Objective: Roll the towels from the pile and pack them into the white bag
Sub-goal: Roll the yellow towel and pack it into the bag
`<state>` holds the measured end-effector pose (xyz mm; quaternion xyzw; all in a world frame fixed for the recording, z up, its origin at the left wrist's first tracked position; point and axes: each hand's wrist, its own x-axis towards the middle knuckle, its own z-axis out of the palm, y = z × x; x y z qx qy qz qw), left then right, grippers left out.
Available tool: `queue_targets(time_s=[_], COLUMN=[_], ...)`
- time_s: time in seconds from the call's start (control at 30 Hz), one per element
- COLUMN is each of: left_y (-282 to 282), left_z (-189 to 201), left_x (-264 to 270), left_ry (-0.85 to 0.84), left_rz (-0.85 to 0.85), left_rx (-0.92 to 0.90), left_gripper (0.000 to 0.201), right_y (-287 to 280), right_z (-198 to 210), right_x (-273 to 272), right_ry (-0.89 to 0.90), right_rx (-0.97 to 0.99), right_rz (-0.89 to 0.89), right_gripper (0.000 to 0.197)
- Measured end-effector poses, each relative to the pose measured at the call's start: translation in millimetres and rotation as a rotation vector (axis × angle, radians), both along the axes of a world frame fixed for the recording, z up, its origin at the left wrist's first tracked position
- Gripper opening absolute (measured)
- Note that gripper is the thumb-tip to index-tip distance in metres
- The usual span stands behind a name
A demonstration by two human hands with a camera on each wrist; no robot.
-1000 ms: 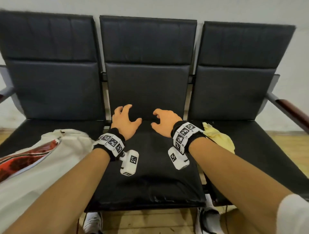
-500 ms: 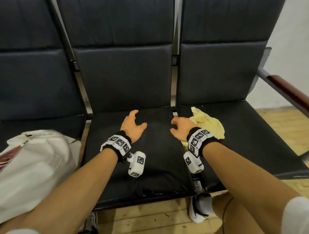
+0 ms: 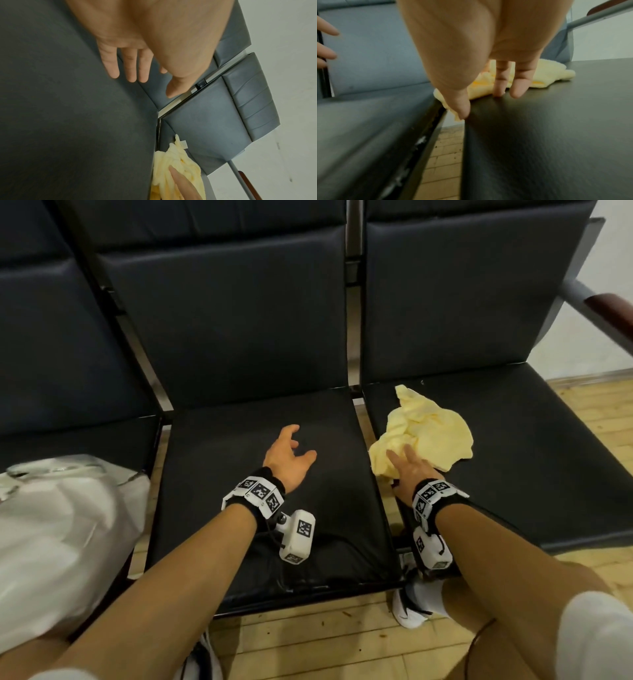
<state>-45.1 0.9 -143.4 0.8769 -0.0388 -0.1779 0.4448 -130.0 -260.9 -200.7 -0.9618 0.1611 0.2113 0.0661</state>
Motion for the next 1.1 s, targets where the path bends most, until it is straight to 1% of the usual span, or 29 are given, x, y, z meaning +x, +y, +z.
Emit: queue_targets(time_s=[0.03,0.1,0.17,0.23,0.3,0.37,0.4,0.47,0.5,0.53,0.6,0.63,0.7,0.73,0.77,0.8,0.83,0.9,0.97,1.03,1.1], left_y=[-1,-1,0,2,6,10,13,18,20,23,29,33,43,48,55,61,69,85,107,133,155], left_z=[-3,-8,-11,-11,-9,-2,2,10,14,19,29,34,47,53,59,66,73,86,97,109,125], left_x=[0,-1,-2,-2,-1,0,0,0,-1,-2,-4,-6,-9,-10,-11,-12,-12,-11,-9,-7,-6], left_ry=[0.009,0.03,0.039,0.037,0.025,0.01,0.007,-0.004,-0.017,-0.032,-0.045,-0.051,-0.074,-0.091,-0.114,-0.143,-0.178,-0.25,-0.302,-0.354,-0.411], left_rz=[-0.005,-0.013,-0.021,-0.035,-0.049,-0.049,-0.049,-0.053,-0.059,-0.069,-0.105,-0.132,-0.194,-0.223,-0.242,-0.25,-0.246,-0.209,-0.129,-0.022,0.082], left_rx=[0.002,0.004,0.013,0.025,0.034,0.027,0.02,0.0,-0.011,-0.025,-0.06,-0.076,-0.087,-0.088,-0.088,-0.081,-0.057,0.016,0.022,-0.014,-0.061], left_gripper=[0.064,0.062,0.058,0.054,0.052,0.051,0.051,0.053,0.055,0.058,0.069,0.076,0.087,0.089,0.088,0.081,0.068,0.034,0.013,0.003,0.008], right_y=[0,3,8,10,14,23,28,37,43,49,70,81,104,115,126,137,147,162,172,178,178], right_z=[-3,-4,-4,-1,5,20,29,46,55,66,93,105,131,142,154,165,174,191,203,211,212], right_x=[1,6,11,15,18,20,22,25,27,29,33,35,37,38,38,38,38,37,37,39,45], right_ry=[-0.022,-0.1,-0.129,-0.17,-0.253,-0.338,-0.384,-0.52,-0.6,-0.635,-0.627,-0.629,-0.651,-0.667,-0.689,-0.699,-0.711,-0.721,-0.746,-0.756,-0.728], right_rx=[-0.004,-0.01,-0.008,0.054,0.141,0.251,0.28,0.297,0.278,0.303,0.487,0.56,0.636,0.656,0.681,0.696,0.72,0.738,0.668,0.538,0.408], right_rz=[-0.005,-0.018,-0.033,-0.074,-0.15,-0.191,-0.182,-0.108,-0.04,0.012,0.109,0.156,0.213,0.238,0.26,0.271,0.282,0.301,0.33,0.332,0.308], right_gripper=[0.07,0.05,0.038,0.033,0.031,0.032,0.032,0.029,0.027,0.024,0.017,0.021,0.026,0.025,0.023,0.02,0.018,0.016,0.02,0.03,0.036])
